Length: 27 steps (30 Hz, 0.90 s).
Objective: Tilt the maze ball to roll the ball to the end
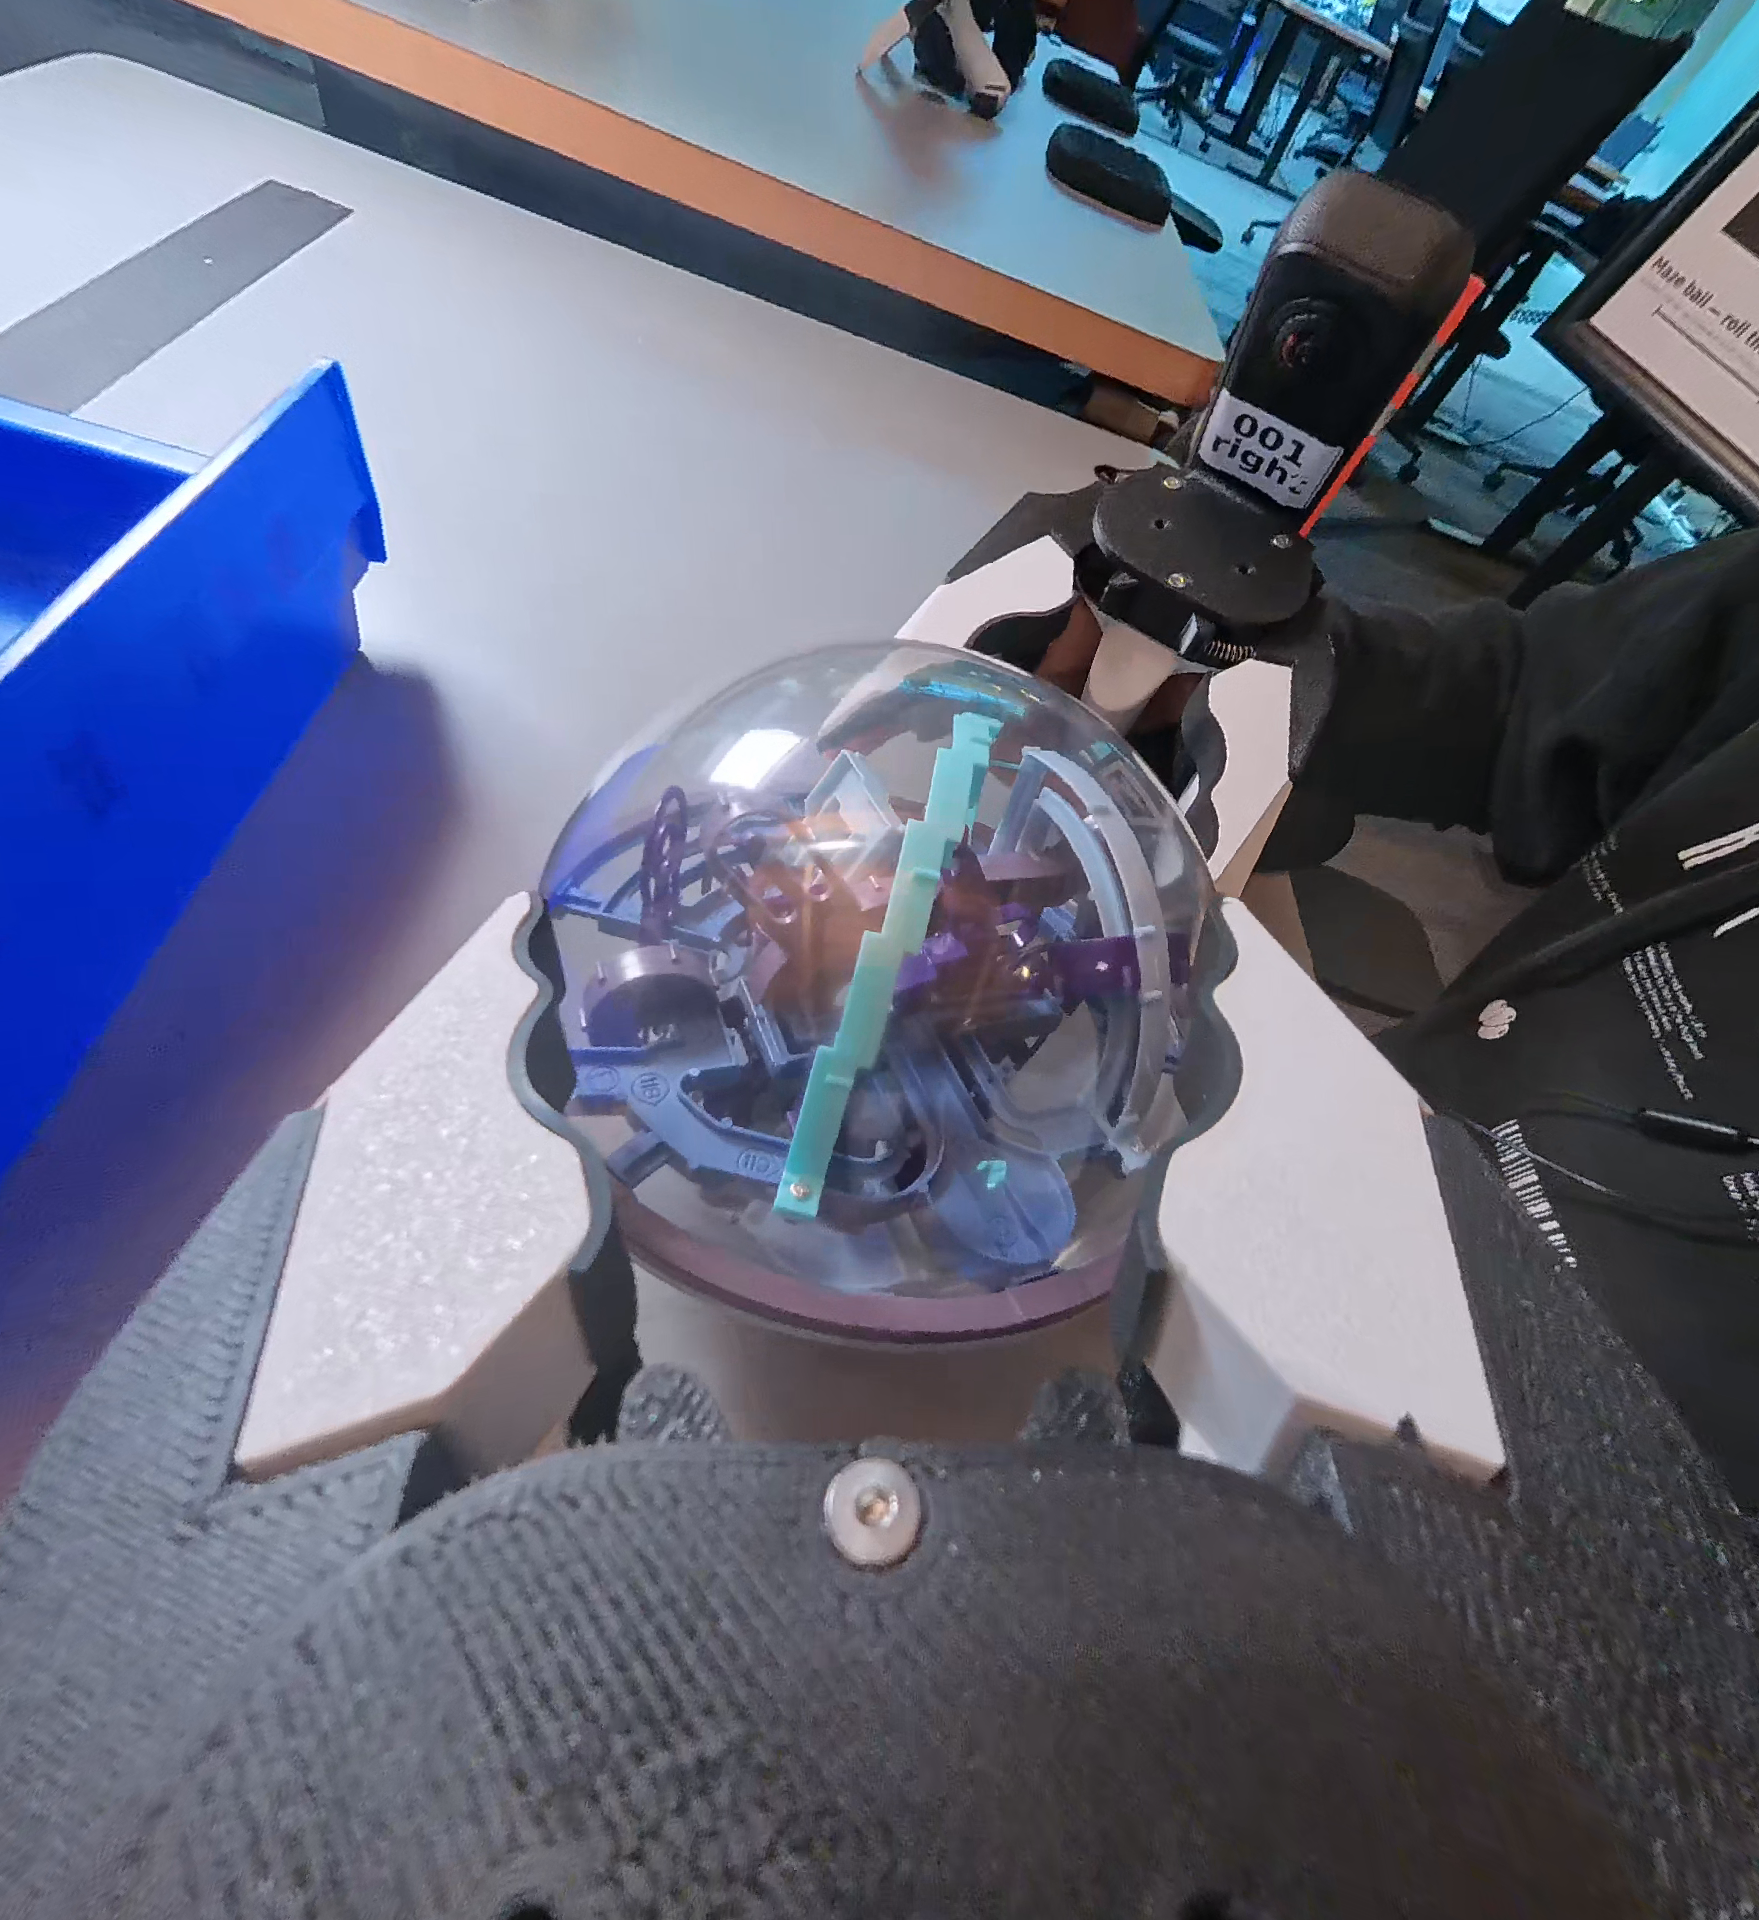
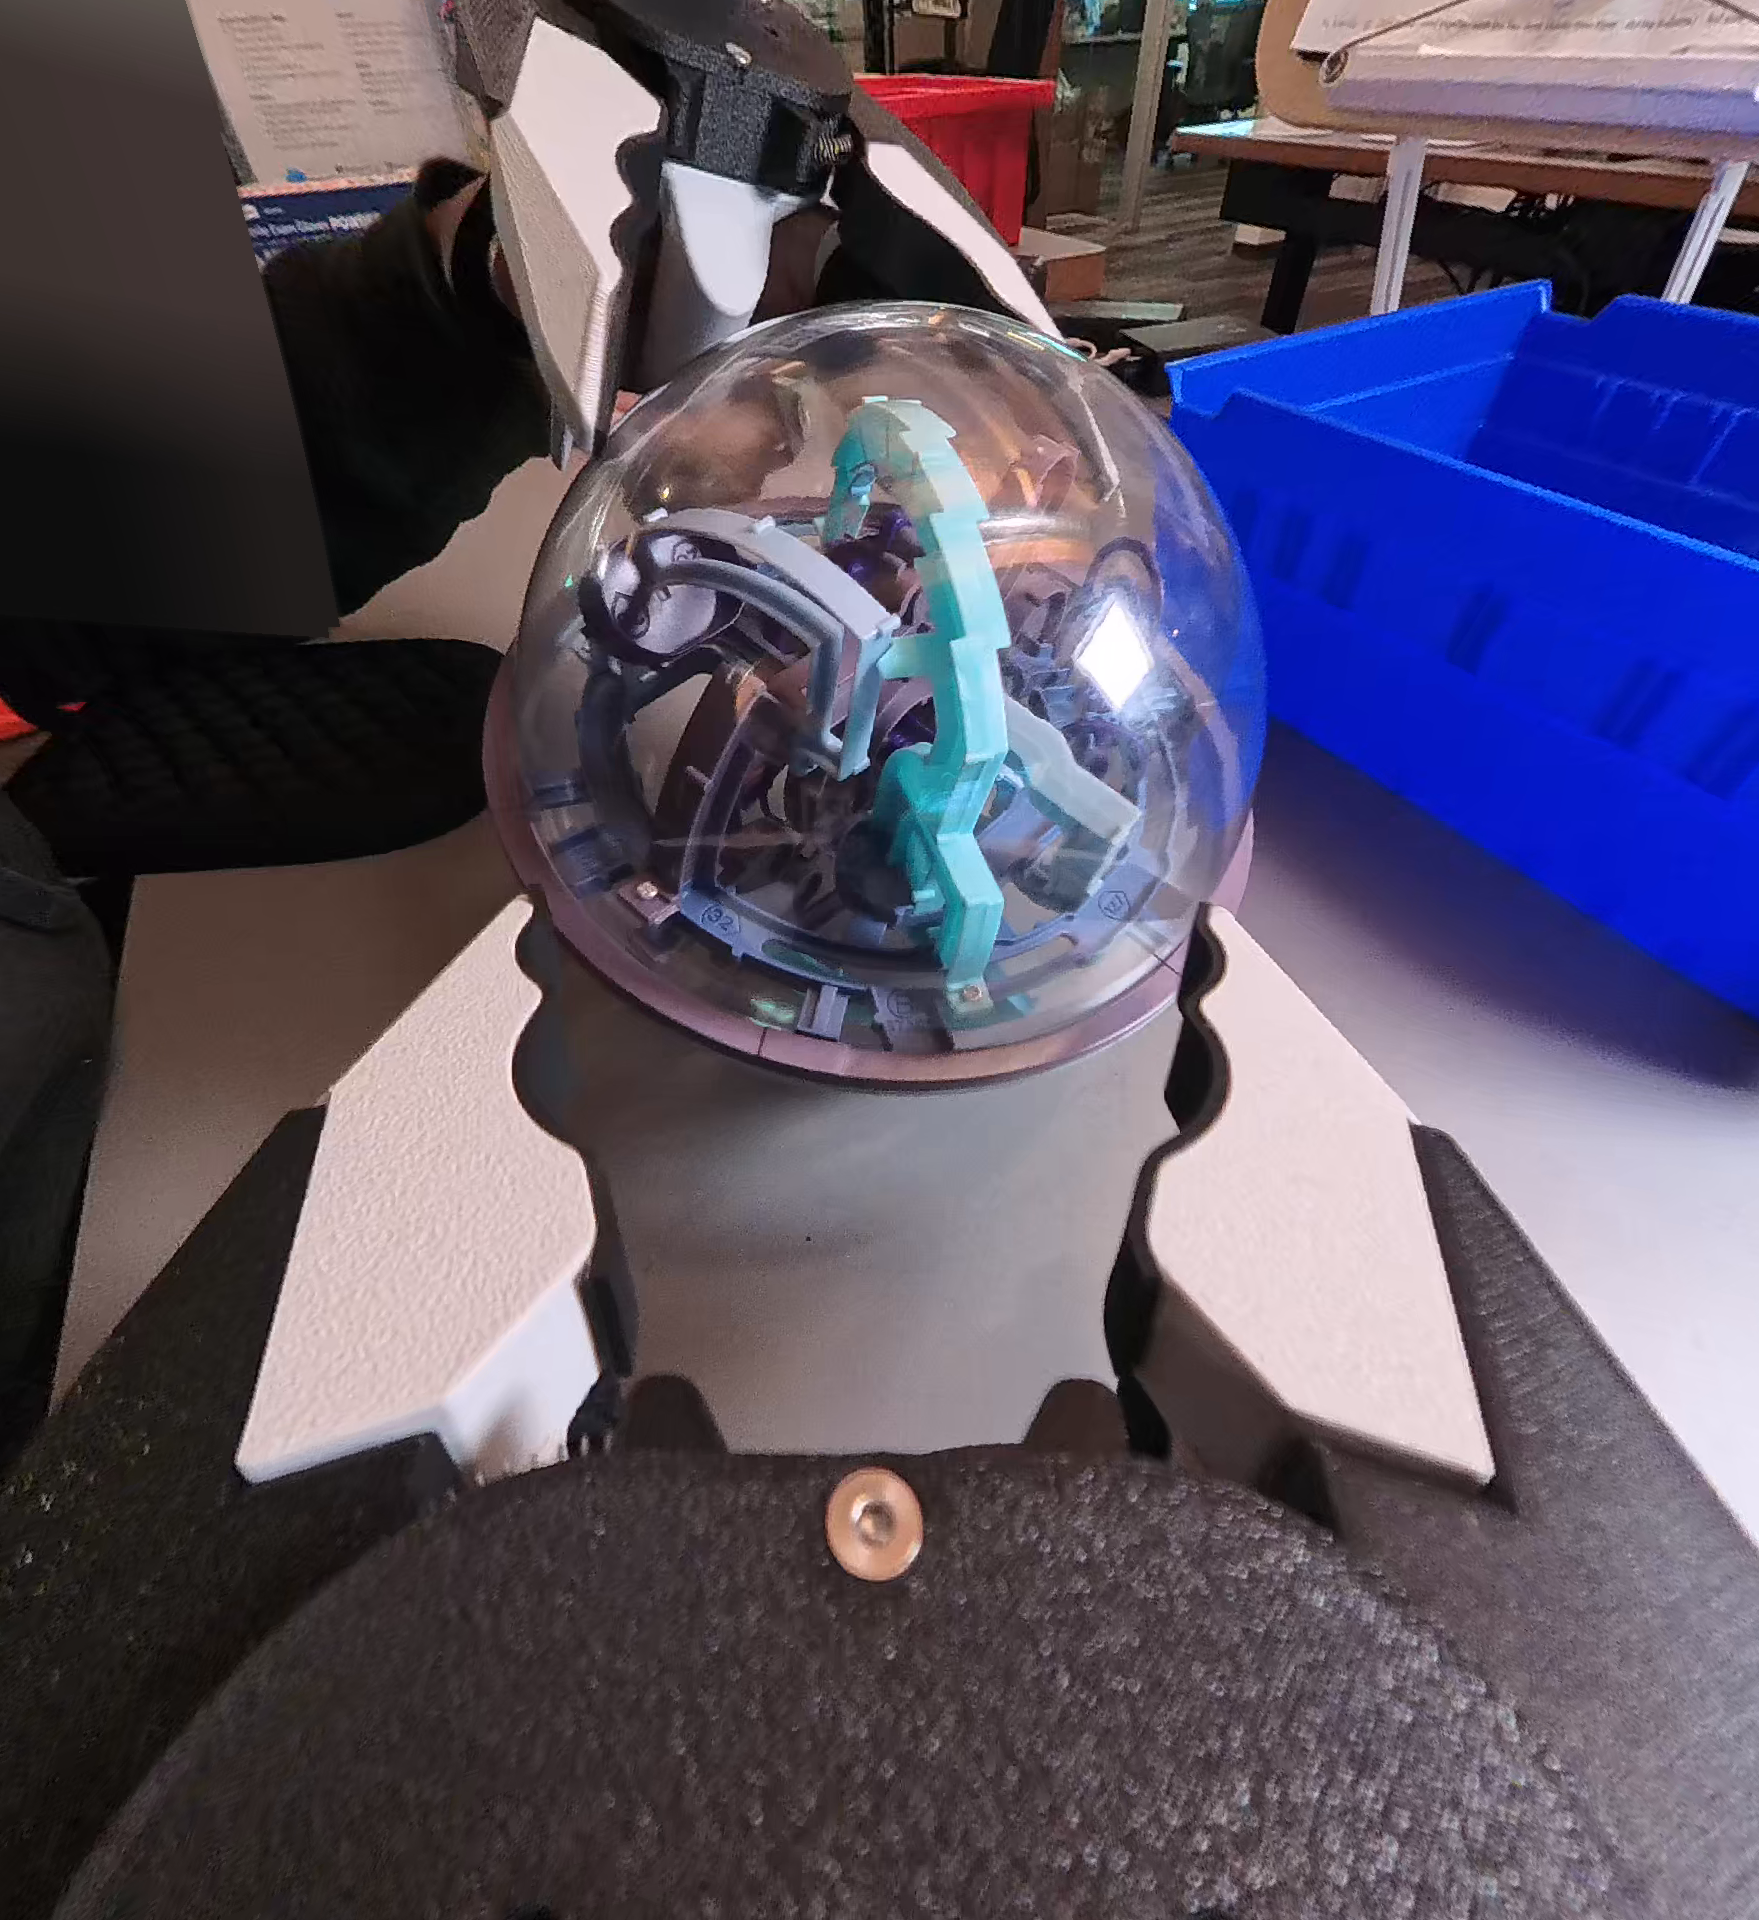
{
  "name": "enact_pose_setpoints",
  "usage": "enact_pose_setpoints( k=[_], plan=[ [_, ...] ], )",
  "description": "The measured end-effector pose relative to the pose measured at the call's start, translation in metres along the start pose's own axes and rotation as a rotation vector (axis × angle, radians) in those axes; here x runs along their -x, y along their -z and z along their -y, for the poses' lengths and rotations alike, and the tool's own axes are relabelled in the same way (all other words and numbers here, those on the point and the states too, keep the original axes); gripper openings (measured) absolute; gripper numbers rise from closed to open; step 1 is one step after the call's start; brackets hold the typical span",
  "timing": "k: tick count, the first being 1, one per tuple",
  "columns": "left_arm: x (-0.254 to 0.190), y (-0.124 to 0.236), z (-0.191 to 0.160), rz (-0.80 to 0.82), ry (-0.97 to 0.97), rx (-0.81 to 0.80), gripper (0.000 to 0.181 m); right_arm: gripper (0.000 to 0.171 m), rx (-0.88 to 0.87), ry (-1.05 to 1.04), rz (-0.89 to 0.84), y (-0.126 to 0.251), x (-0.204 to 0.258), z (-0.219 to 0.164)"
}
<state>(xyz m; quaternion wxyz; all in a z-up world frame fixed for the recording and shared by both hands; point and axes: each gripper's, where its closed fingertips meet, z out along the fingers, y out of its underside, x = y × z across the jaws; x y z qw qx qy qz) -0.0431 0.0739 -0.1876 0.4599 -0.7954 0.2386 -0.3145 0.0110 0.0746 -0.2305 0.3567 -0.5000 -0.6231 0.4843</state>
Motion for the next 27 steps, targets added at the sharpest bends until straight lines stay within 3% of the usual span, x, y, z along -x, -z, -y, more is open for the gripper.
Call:
enact_pose_setpoints(
  k=[1,9,16,27],
  plan=[
    [0.000,0.001,0.000,-0.002,0.000,-0.007,0.119,0.117,0.004,0.007,-0.005,0.001,0.000,0.000],
    [-0.002,0.018,-0.011,-0.004,-0.006,-0.064,0.117,0.119,0.063,0.005,-0.051,0.006,-0.002,-0.008],
    [-0.005,0.021,-0.038,0.018,0.002,-0.021,0.112,0.122,0.114,0.036,-0.058,-0.003,0.007,-0.011],
    [-0.003,0.021,-0.040,0.020,0.064,-0.058,0.110,0.124,0.112,0.004,-0.040,-0.004,0.003,-0.009]
  ],
)
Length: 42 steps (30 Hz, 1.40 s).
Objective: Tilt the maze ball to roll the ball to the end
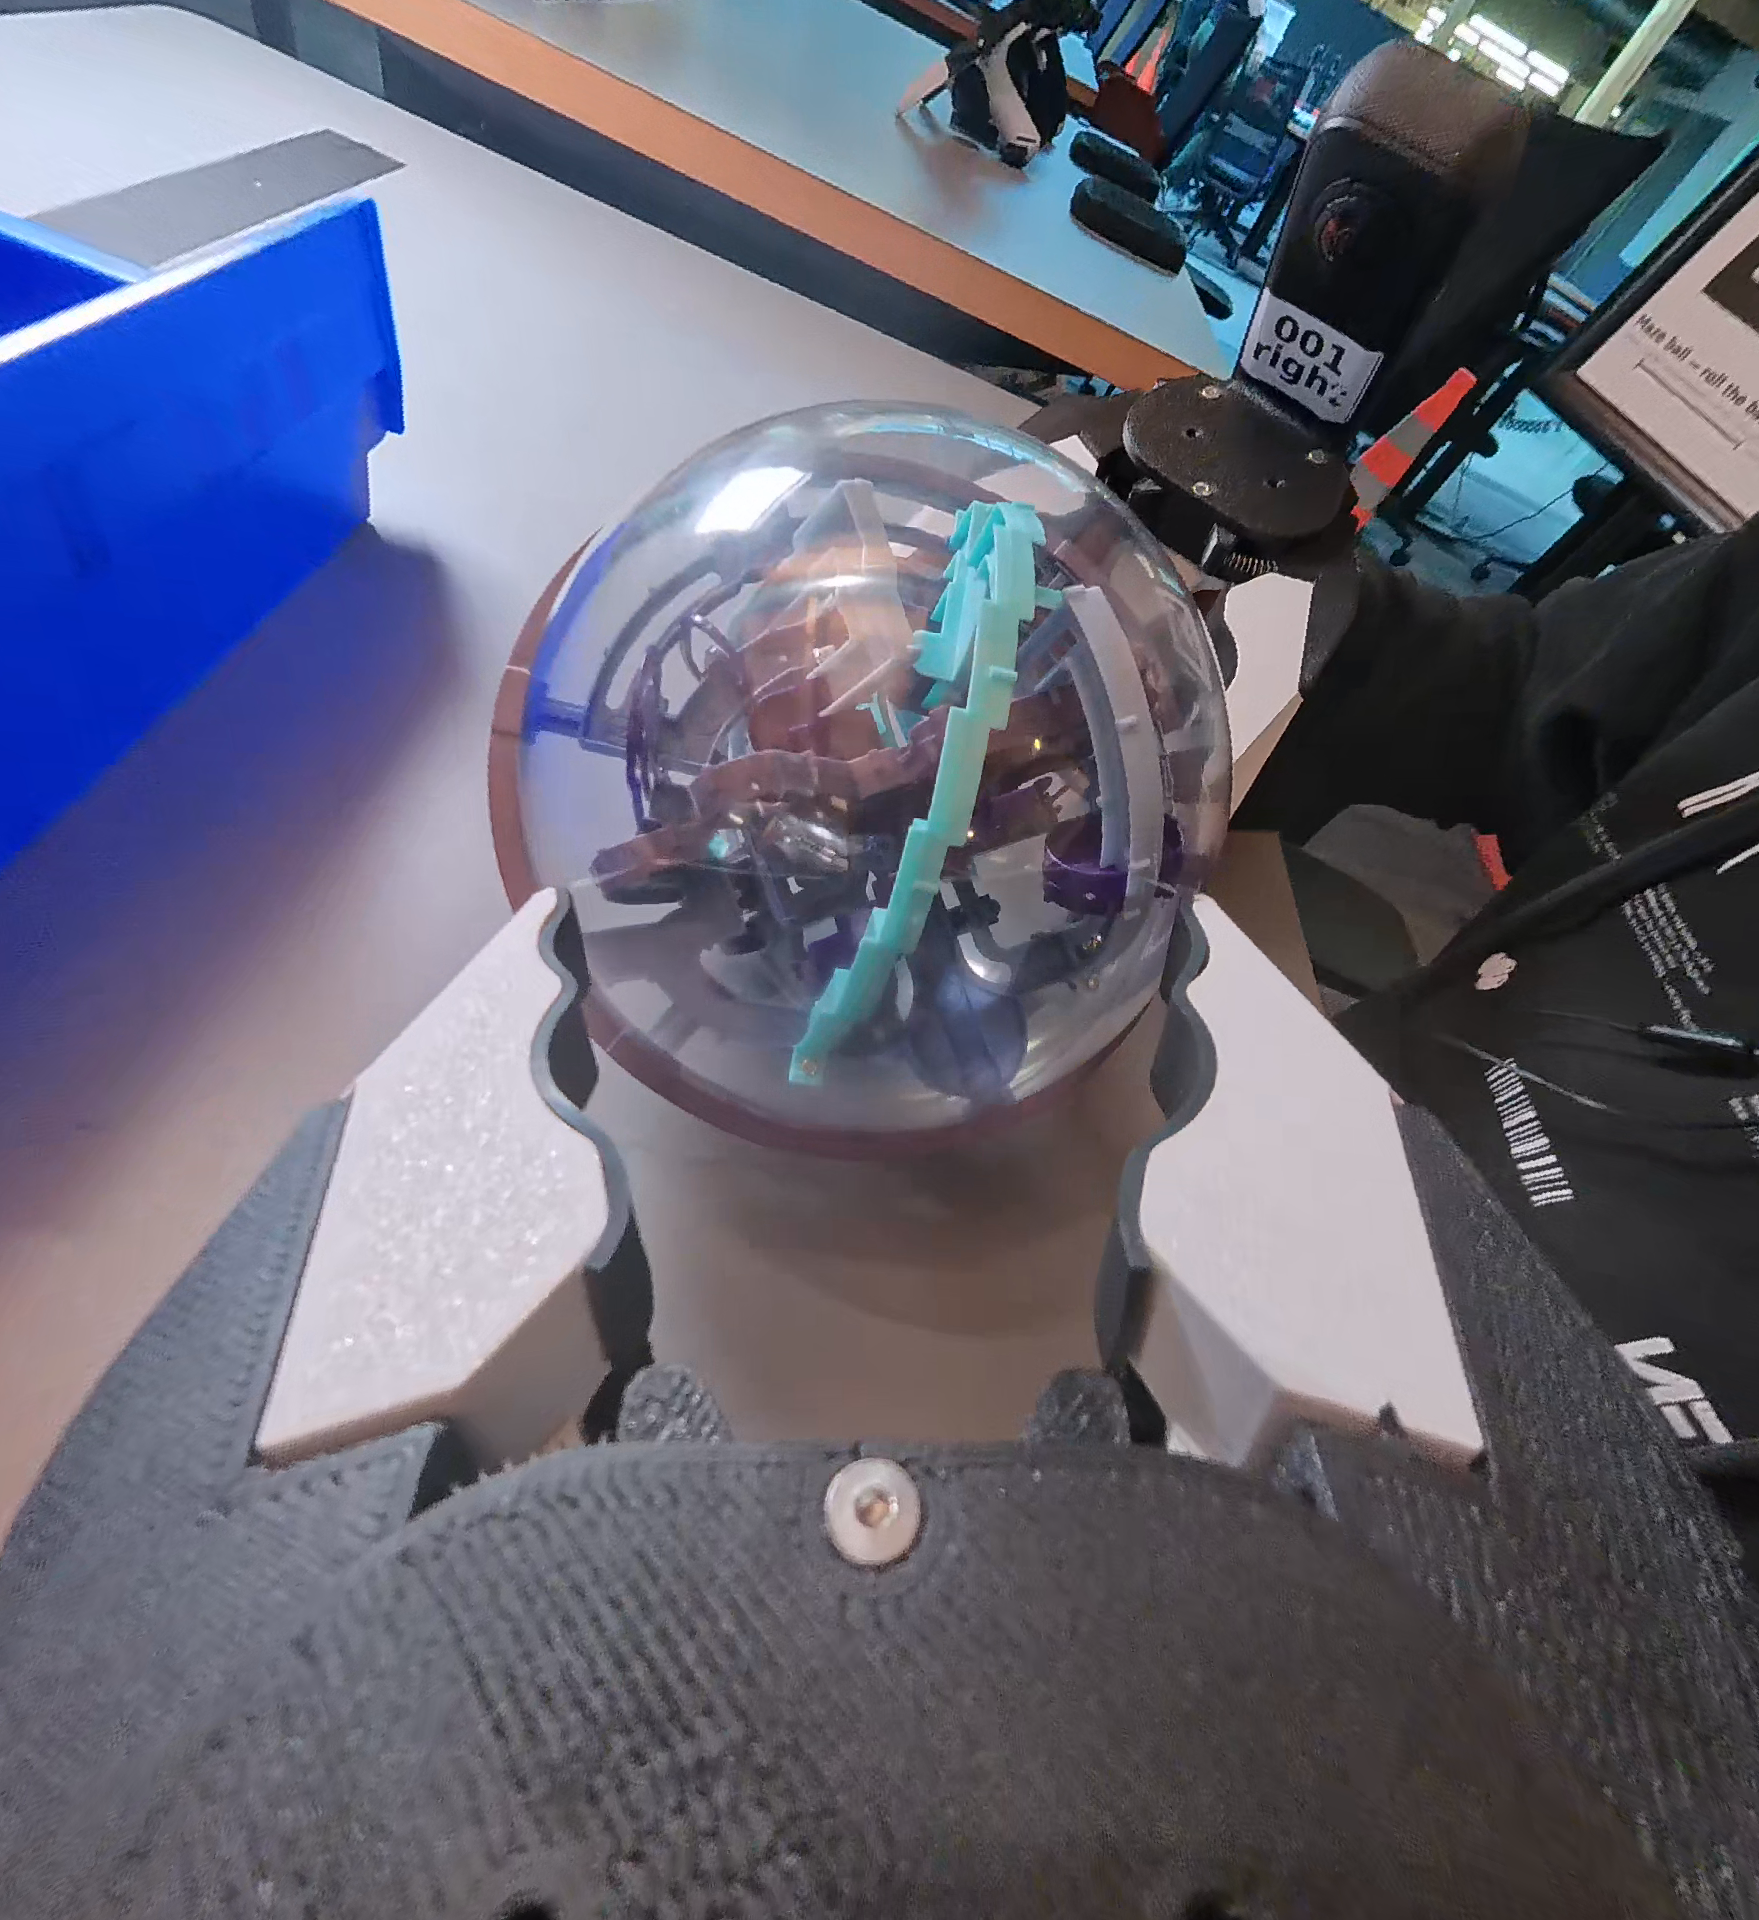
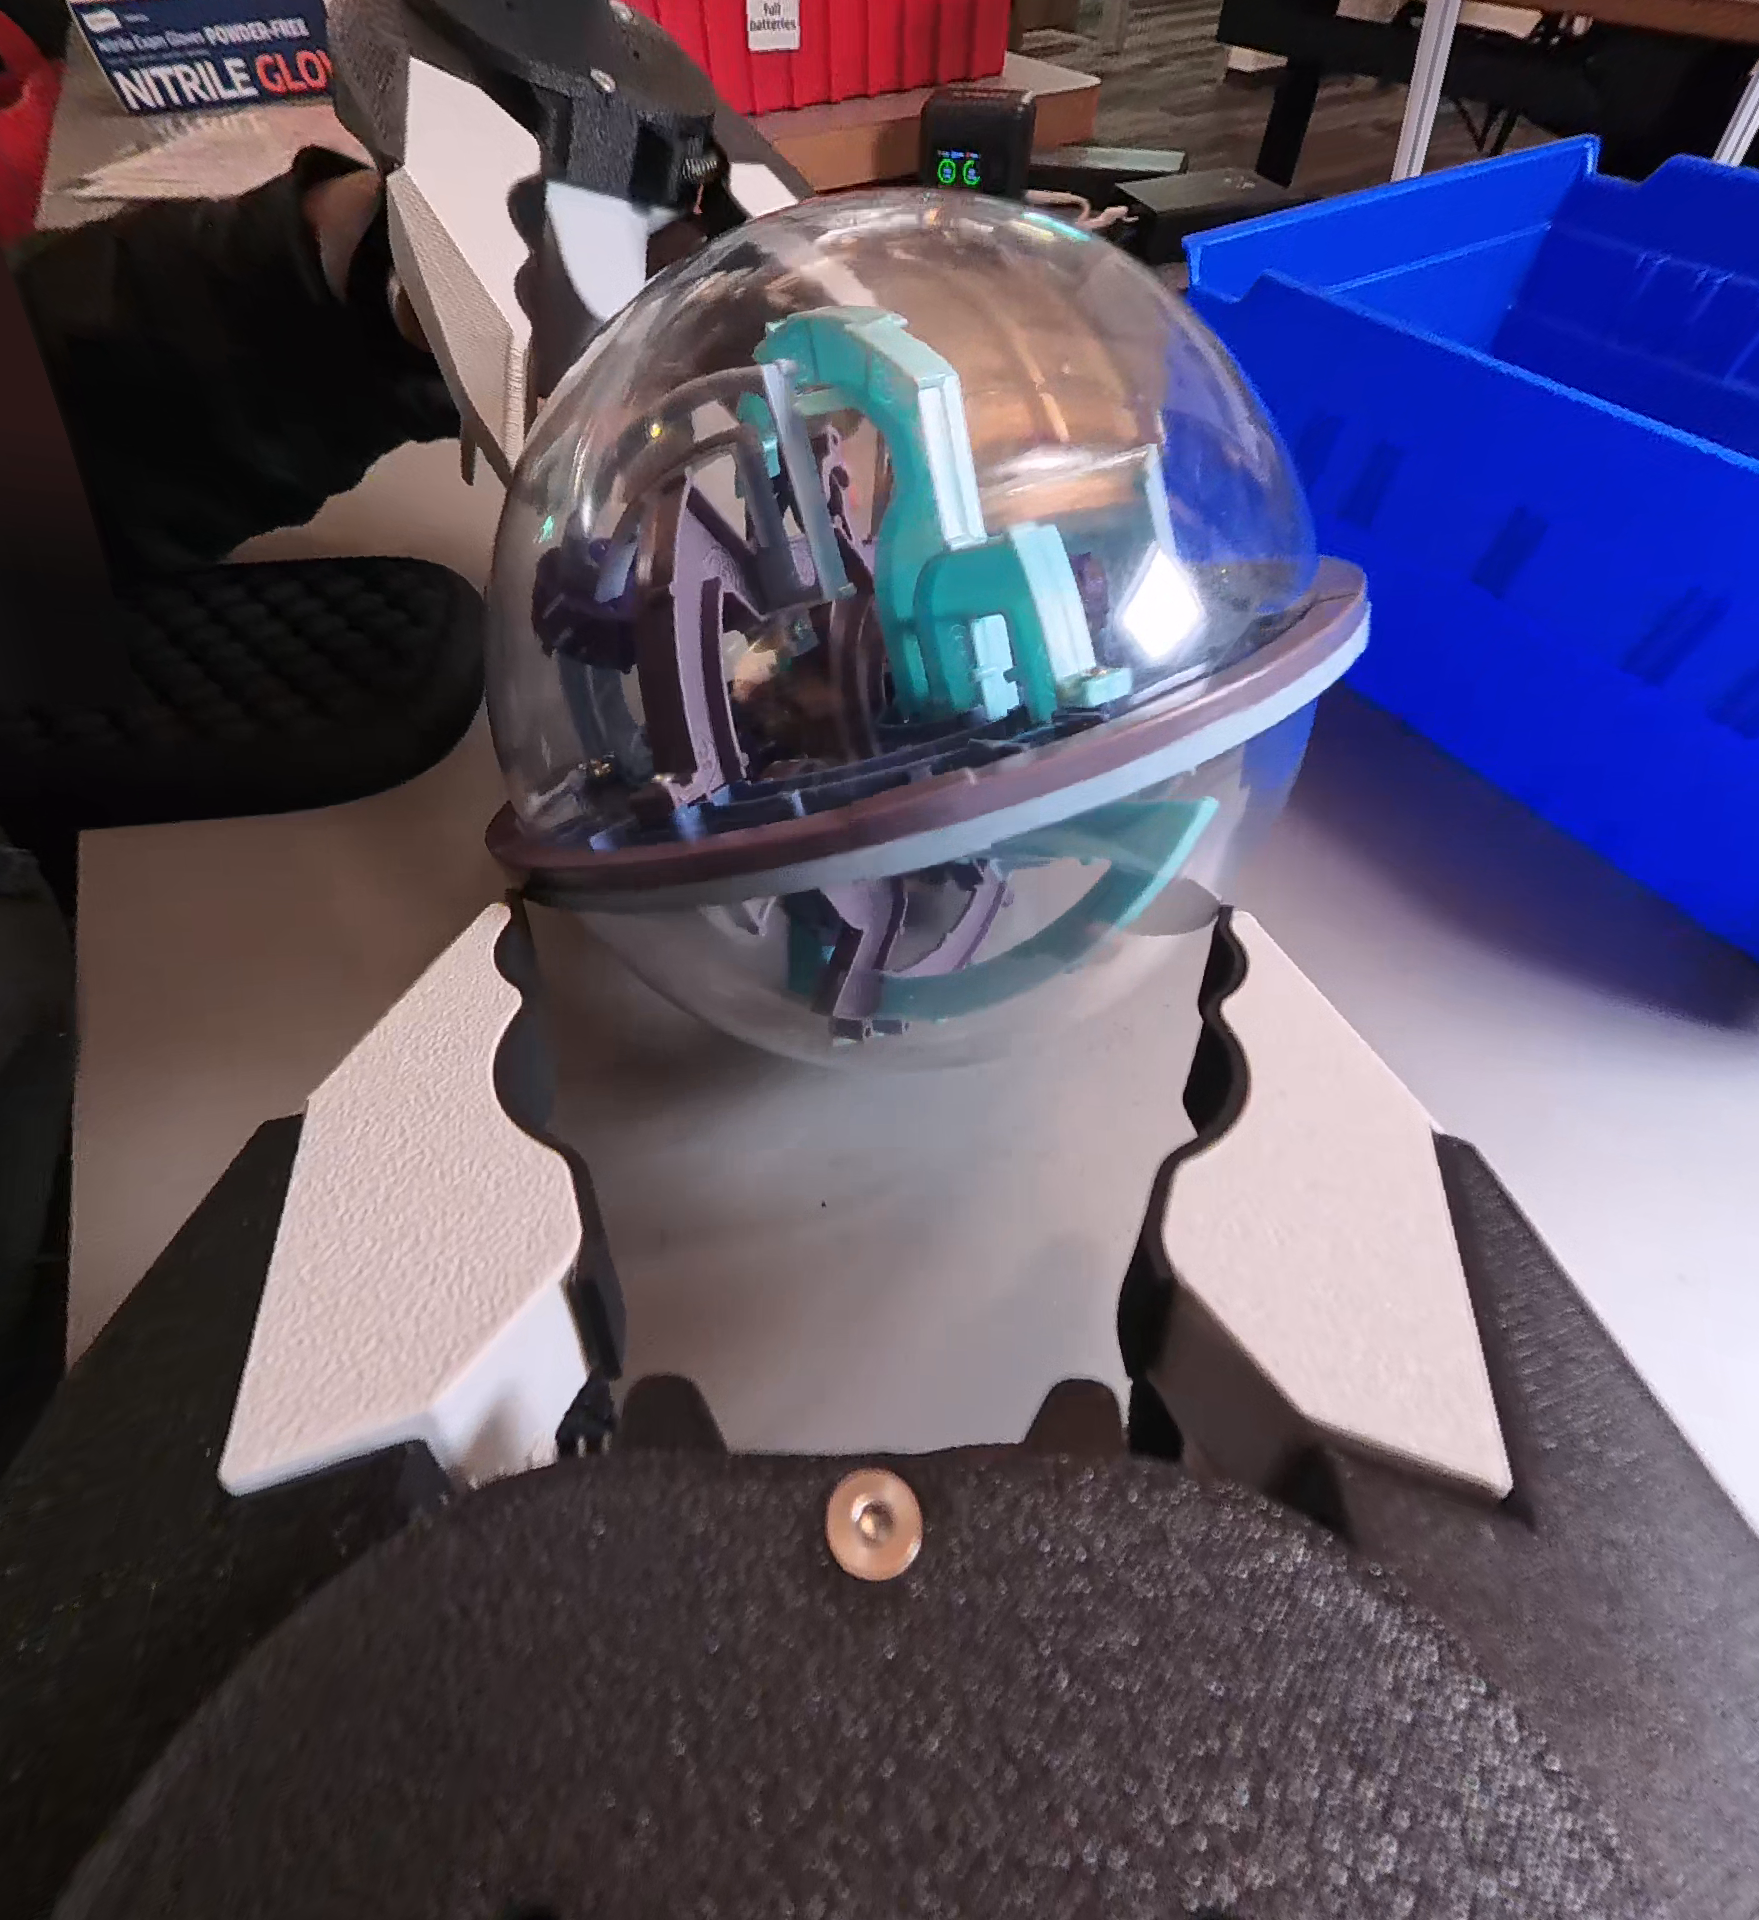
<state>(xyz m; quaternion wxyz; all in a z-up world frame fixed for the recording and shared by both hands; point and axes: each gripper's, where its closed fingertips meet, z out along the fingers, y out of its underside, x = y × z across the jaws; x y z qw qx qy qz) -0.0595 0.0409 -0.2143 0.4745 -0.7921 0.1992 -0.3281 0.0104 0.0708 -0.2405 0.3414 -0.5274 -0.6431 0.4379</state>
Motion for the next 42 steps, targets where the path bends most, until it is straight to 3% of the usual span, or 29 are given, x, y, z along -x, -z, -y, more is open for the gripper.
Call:
enact_pose_setpoints(
  k=[7,14,18,22,31,36,42],
  plan=[
    [-0.011,-0.001,-0.028,-0.137,0.141,0.100,0.106,0.117,-0.014,-0.012,0.074,0.013,0.001,0.018],
    [-0.003,0.010,0.006,0.036,-0.314,0.063,0.136,0.113,0.017,0.001,0.152,0.008,0.001,0.030],
    [-0.005,-0.008,0.011,0.016,-0.395,0.113,0.138,0.106,-0.014,-0.045,0.160,0.000,-0.007,0.046],
    [0.006,-0.011,0.011,0.010,-0.311,0.056,0.140,0.112,-0.073,-0.057,0.119,-0.003,-0.010,0.057],
    [0.010,-0.007,0.010,-0.088,-0.046,-0.088,0.132,0.126,-0.031,0.099,-0.069,-0.008,-0.007,0.028],
    [0.002,-0.009,0.006,-0.129,-0.010,-0.116,0.130,0.128,-0.006,0.164,-0.020,-0.009,0.002,0.036],
    [-0.017,-0.015,-0.017,-0.214,0.024,-0.030,0.127,0.126,0.036,0.261,0.126,0.004,0.016,0.054]
  ],
)
